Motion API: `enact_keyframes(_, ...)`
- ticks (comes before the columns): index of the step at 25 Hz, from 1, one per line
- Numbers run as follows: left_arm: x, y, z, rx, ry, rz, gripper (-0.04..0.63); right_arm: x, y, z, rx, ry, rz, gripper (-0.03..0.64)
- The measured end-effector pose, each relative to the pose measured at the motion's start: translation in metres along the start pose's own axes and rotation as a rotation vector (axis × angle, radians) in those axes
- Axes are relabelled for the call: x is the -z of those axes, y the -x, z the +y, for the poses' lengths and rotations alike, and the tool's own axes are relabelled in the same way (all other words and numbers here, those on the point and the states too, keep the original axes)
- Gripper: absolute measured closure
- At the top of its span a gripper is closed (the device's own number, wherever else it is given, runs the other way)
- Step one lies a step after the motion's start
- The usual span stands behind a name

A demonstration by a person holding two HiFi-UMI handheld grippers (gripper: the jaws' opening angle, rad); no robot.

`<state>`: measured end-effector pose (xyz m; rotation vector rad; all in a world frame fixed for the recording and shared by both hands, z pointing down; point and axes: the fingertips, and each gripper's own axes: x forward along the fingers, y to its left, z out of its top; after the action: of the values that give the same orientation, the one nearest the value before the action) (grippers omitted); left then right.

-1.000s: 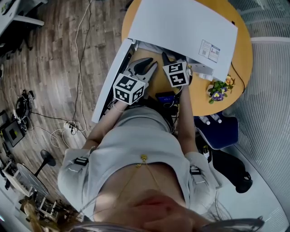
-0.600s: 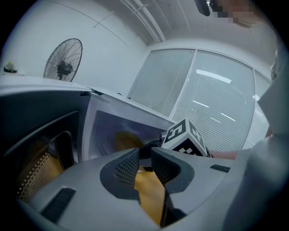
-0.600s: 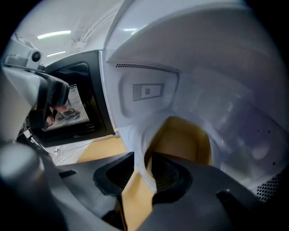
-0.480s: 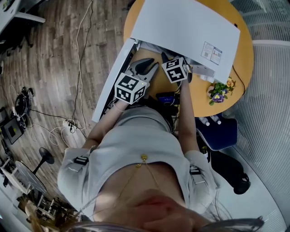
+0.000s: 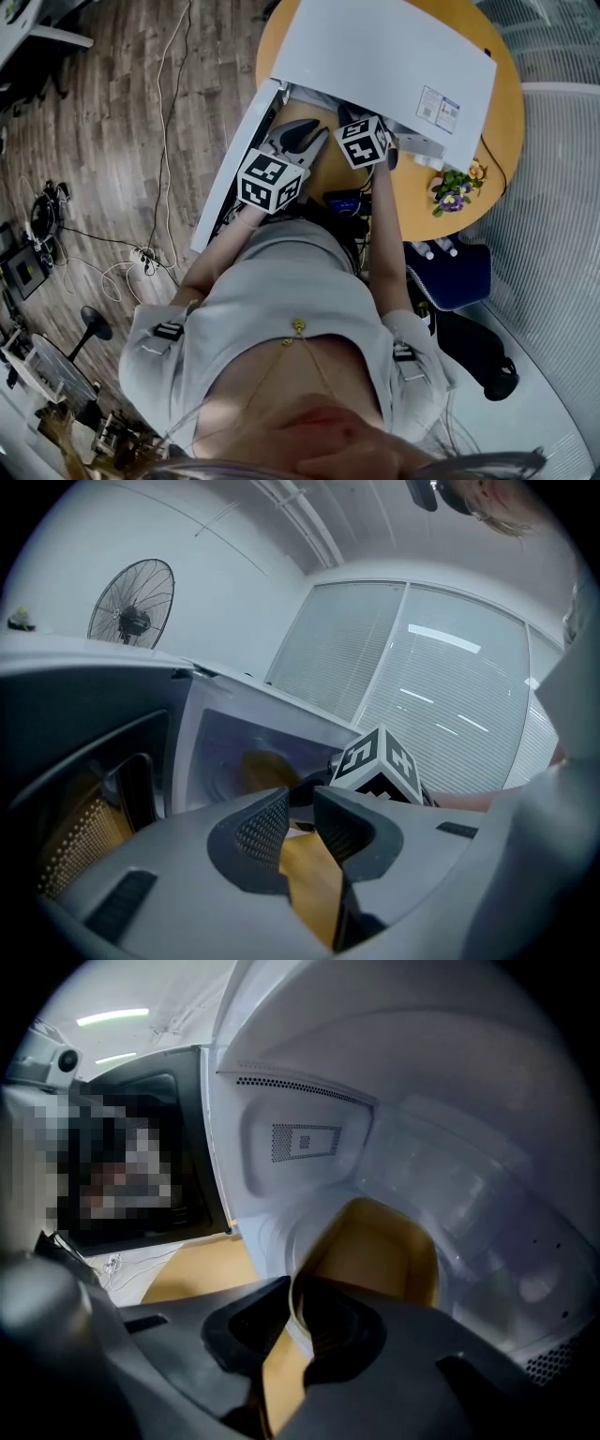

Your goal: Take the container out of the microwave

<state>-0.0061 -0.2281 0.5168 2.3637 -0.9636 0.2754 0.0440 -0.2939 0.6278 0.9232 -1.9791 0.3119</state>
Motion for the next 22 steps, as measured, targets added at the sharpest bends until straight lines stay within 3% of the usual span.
enact_keyframes(22, 0.0019, -0.0002, -0.0024, 0.006, 0.000, 0.003, 0.511, -0.0018, 0.0046, -0.0053, 0.037, 0.001, -0.037, 0.581)
